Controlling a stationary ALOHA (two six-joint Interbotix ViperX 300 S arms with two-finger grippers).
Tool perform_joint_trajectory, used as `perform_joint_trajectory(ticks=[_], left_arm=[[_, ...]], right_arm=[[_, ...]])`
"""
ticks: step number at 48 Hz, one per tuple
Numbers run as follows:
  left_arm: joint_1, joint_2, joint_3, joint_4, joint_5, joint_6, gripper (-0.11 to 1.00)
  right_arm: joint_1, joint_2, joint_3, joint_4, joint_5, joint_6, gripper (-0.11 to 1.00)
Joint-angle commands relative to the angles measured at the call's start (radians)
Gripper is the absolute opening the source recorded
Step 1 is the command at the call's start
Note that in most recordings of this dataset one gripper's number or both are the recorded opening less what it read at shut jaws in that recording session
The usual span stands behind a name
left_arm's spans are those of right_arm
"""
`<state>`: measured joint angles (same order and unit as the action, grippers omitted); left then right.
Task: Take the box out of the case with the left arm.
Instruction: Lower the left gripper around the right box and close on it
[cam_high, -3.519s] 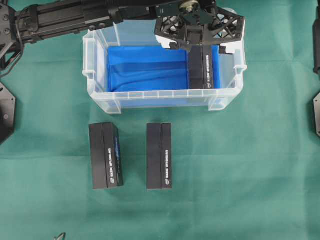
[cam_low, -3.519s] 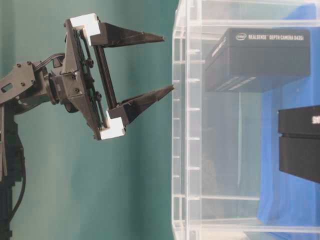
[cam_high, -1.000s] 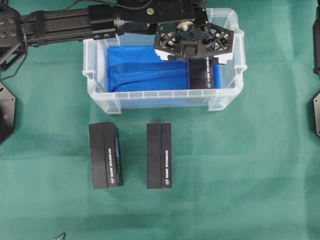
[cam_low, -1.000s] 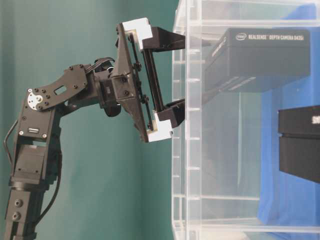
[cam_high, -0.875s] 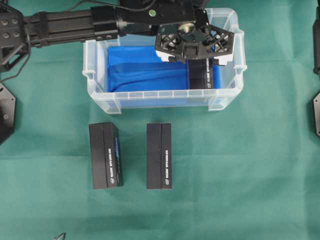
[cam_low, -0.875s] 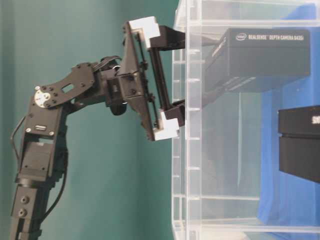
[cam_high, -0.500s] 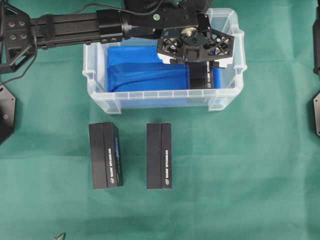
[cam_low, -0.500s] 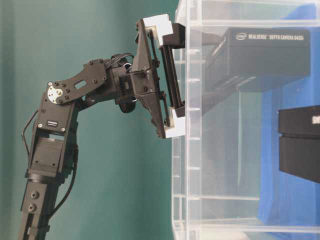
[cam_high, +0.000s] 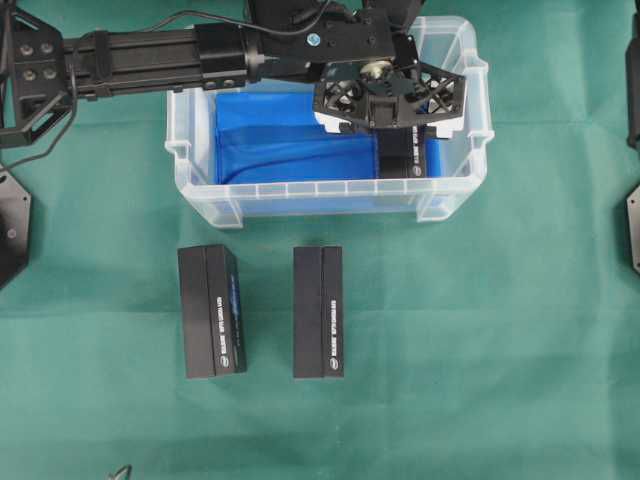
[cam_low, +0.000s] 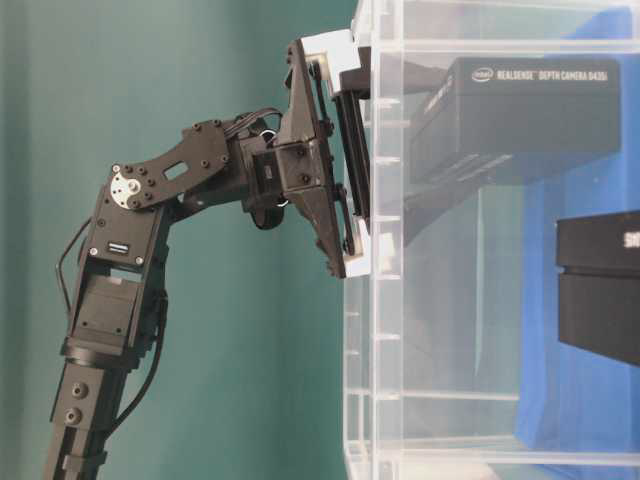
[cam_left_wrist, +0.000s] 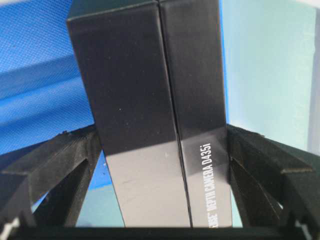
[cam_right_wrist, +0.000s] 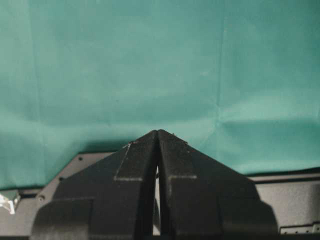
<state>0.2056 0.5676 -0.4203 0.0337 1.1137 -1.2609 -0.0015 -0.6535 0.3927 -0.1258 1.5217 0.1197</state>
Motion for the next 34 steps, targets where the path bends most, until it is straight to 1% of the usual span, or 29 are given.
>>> perform_joint_trajectory(ticks=[1,5,9,11,15,16,34], left_arm=[[-0.003,-0.023,-0.009,-0.002,-0.003,0.0,0.87],[-0.003,-0.023,-0.011,-0.002,-0.005,0.0,0.86],[-0.003,-0.023,-0.014,-0.003,-0.005,0.0,0.83],[-0.005,-0.023,-0.014,-0.003,-0.005,0.0,0.79],[-0.005,-0.023,-0.012,-0.005,-0.003,0.0,0.65],[-0.005,-0.023,-0.012,-0.003,-0.003,0.002,0.64],[-0.005,-0.031,-0.011,-0.005,-0.003,0.005,0.64]], right_arm=[[0.0,-0.002,-0.009,0.002,-0.002,0.002,0.0],[-0.002,-0.003,-0.011,0.002,-0.002,0.0,0.0],[-0.002,-0.003,-0.009,0.002,-0.003,0.0,0.0],[0.0,-0.002,-0.011,0.002,-0.003,0.0,0.0],[-0.002,-0.003,-0.009,0.002,-0.003,0.0,0.0],[-0.002,-0.002,-0.009,0.002,-0.003,0.0,0.0],[0.0,-0.002,-0.009,-0.002,-0.005,-0.002,0.0]])
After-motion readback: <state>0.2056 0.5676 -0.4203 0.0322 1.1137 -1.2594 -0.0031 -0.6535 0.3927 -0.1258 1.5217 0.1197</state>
